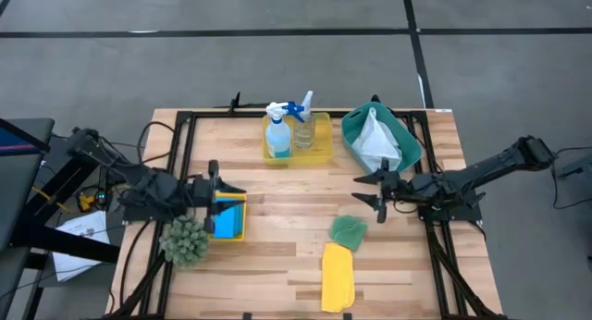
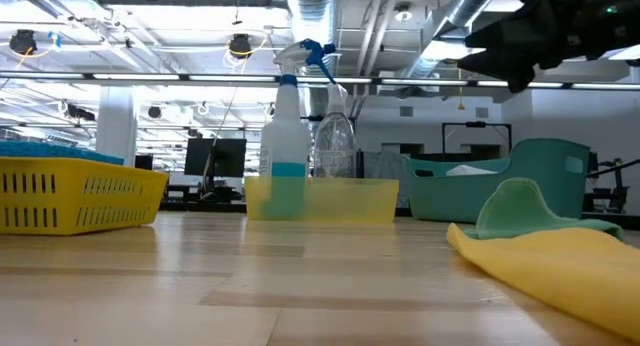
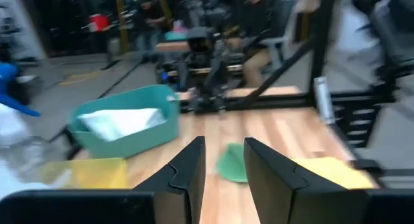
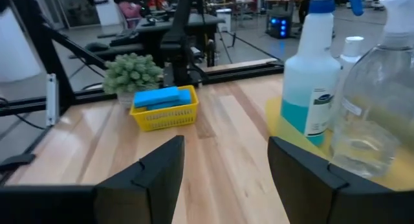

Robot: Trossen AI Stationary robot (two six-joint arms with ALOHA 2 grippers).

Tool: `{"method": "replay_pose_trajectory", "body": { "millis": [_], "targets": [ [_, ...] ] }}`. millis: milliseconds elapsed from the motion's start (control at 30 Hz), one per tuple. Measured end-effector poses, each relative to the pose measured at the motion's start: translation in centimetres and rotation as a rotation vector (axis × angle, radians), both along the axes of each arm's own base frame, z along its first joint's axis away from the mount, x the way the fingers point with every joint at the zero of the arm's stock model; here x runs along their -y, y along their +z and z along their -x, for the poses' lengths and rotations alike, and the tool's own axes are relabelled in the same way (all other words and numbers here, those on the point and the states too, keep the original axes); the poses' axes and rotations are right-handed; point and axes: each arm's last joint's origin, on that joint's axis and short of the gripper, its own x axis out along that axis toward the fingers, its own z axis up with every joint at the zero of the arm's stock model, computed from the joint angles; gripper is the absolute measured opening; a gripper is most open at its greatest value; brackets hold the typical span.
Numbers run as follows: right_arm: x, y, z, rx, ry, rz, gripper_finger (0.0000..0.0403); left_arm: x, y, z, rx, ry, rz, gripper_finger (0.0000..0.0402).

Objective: Pick & Place Kitchen Items
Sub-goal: Put the green microfiber cloth into the green bin

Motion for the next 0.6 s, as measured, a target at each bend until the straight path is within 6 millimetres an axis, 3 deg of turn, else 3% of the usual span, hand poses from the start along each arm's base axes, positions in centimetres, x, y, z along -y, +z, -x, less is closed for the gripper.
{"method": "replay_pose_trajectory", "body": {
  "millis": [333, 600],
  "targets": [
    [-0.3, -0.7, 0.2, -0.055, 0.016, -0.001, 0.0214, -1.4, -7.0, 2.1, 0.109, -0.111, 0.121, 0.0104],
    [-0.3, -1.0, 0.2, -0.074, 0.015, -0.044, 0.0214, -1.8, -9.9, 3.0, 0.25, -0.158, 0.174, 0.0104]
  ]
}}
